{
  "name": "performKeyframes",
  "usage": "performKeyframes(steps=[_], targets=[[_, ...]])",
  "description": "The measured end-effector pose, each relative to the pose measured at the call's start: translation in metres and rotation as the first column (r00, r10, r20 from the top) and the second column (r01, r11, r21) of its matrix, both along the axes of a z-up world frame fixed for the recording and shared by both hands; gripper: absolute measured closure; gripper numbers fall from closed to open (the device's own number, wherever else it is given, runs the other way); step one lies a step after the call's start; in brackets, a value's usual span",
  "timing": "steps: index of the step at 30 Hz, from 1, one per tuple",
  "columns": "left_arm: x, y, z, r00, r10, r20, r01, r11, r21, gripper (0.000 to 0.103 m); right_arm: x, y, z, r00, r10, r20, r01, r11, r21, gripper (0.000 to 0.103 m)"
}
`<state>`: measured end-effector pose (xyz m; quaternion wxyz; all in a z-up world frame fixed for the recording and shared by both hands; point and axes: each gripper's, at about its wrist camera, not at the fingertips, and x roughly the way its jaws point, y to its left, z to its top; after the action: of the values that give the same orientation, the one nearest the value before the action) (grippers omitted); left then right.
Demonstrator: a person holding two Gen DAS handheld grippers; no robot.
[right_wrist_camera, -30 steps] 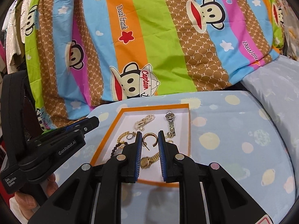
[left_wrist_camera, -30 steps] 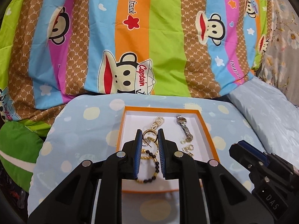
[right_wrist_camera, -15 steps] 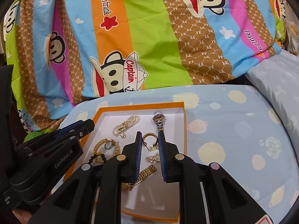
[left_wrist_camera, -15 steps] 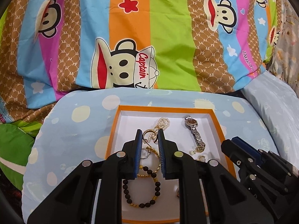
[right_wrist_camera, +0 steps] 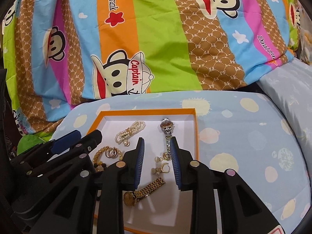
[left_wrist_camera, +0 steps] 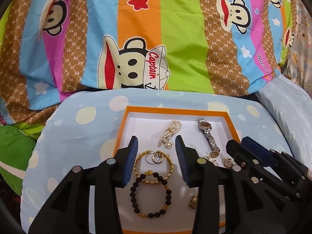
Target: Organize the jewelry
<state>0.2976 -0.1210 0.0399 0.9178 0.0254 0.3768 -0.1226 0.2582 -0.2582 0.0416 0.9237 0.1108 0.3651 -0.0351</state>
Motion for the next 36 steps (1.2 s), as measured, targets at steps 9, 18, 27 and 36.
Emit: performKeyframes(steps=[9, 18, 27, 36], targets=[[-0.010, 0.009, 0.013, 1.000, 0.001, 0.023, -0.001, 1.000, -0.014, 0.056, -0.015, 0.007, 0.015, 1.000, -0.001, 0.027, 0.002, 1.000, -0.028, 0.070], [-0.041, 0.029, 0.038, 0.997, 0.010, 0.075, -0.007, 0.999, -0.031, 0.056, -0.050, 0.027, 0.033, 0.998, 0.009, 0.067, -0.005, 0.998, -0.066, 0.060], [-0.079, 0.047, 0.048, 0.995, 0.002, 0.100, 0.001, 1.000, -0.030, 0.056, -0.090, 0.045, 0.043, 0.994, 0.005, 0.108, 0.006, 0.995, -0.098, 0.053], [-0.090, 0.053, 0.026, 0.996, 0.034, 0.086, -0.032, 0.999, -0.022, 0.056, -0.106, 0.046, 0.025, 0.994, -0.013, 0.108, 0.024, 0.995, -0.092, 0.045]])
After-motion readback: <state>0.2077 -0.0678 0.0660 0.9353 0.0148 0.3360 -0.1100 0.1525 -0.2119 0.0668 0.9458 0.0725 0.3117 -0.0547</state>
